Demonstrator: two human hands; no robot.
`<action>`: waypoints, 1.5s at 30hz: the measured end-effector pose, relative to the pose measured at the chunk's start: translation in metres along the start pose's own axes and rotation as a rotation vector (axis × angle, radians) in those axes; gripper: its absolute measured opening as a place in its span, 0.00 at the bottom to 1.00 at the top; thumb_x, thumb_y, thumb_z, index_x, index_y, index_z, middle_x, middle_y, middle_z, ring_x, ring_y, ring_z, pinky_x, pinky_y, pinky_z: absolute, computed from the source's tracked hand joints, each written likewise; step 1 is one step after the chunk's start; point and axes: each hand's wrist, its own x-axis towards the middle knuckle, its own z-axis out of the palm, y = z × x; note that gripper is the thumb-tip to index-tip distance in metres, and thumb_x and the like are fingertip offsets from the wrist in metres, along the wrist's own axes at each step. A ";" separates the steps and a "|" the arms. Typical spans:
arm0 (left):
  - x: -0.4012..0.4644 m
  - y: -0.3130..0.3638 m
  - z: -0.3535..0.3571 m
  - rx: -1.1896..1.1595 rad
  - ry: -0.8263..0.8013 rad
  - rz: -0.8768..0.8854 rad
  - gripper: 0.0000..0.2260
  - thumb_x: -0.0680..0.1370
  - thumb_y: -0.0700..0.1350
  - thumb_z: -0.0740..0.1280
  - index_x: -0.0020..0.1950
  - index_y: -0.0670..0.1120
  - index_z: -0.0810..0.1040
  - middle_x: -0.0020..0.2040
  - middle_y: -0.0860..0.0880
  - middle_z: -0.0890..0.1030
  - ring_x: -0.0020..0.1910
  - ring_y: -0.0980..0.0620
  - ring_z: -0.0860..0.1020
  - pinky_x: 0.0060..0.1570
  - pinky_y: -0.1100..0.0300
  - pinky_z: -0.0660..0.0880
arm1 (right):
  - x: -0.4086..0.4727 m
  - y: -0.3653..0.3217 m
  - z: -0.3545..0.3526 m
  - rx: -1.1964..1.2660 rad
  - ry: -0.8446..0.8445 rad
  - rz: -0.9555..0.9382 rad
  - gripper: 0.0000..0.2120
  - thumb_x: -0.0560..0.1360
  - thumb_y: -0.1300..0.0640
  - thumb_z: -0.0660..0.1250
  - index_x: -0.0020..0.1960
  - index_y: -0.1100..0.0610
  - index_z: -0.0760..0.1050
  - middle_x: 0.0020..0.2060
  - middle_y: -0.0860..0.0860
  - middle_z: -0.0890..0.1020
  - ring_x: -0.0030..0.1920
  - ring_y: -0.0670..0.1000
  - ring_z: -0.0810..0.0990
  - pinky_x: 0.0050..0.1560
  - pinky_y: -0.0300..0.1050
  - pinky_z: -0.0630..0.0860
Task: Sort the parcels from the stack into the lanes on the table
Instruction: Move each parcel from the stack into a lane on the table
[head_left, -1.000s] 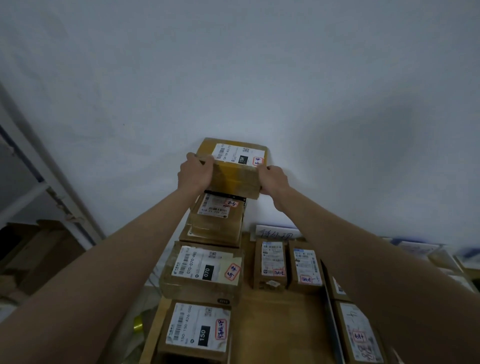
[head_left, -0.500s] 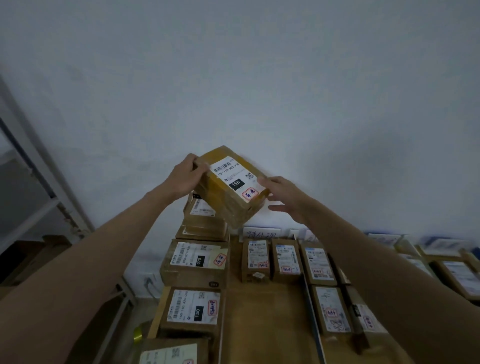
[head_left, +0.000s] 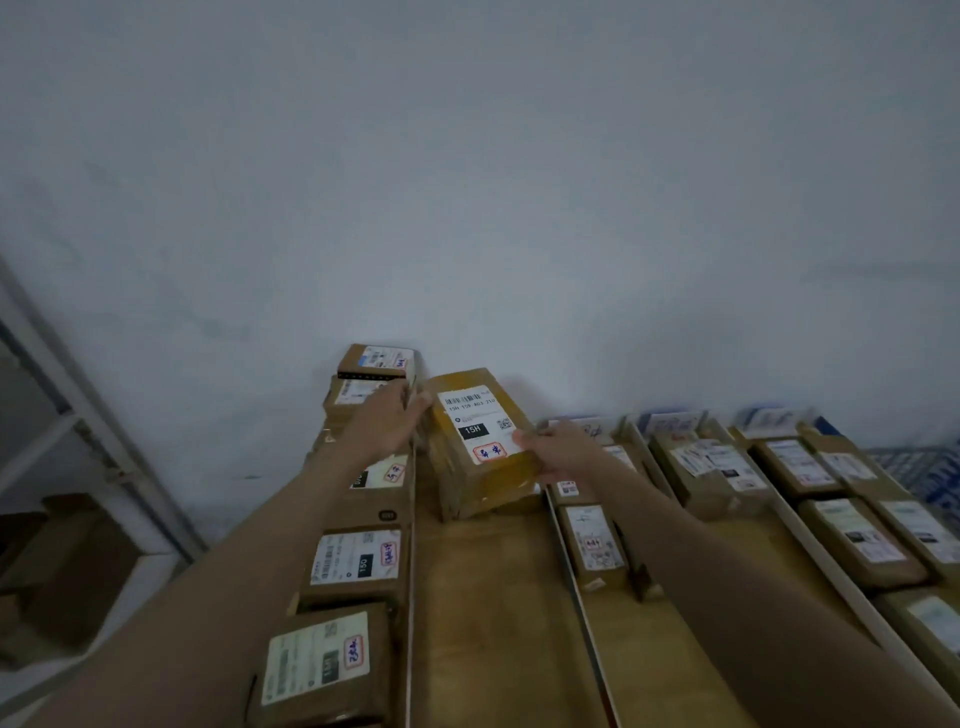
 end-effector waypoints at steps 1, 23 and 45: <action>-0.008 0.003 0.010 0.103 -0.004 0.026 0.24 0.83 0.57 0.54 0.73 0.45 0.67 0.72 0.45 0.71 0.65 0.46 0.73 0.60 0.51 0.71 | -0.003 0.010 -0.002 0.013 0.038 0.013 0.16 0.80 0.49 0.66 0.60 0.61 0.76 0.53 0.54 0.84 0.51 0.53 0.84 0.49 0.49 0.84; -0.150 0.149 0.230 0.621 -0.152 0.312 0.26 0.83 0.60 0.50 0.75 0.46 0.66 0.74 0.46 0.68 0.72 0.46 0.67 0.72 0.49 0.63 | -0.171 0.218 -0.168 -0.100 0.459 0.175 0.18 0.81 0.47 0.61 0.52 0.61 0.79 0.51 0.56 0.82 0.53 0.56 0.81 0.57 0.55 0.79; -0.230 0.337 0.434 0.573 -0.241 0.498 0.25 0.82 0.58 0.52 0.72 0.45 0.69 0.69 0.46 0.72 0.69 0.46 0.70 0.69 0.50 0.64 | -0.306 0.410 -0.364 -0.020 0.619 0.338 0.16 0.81 0.47 0.62 0.47 0.60 0.75 0.40 0.53 0.76 0.41 0.50 0.75 0.40 0.45 0.73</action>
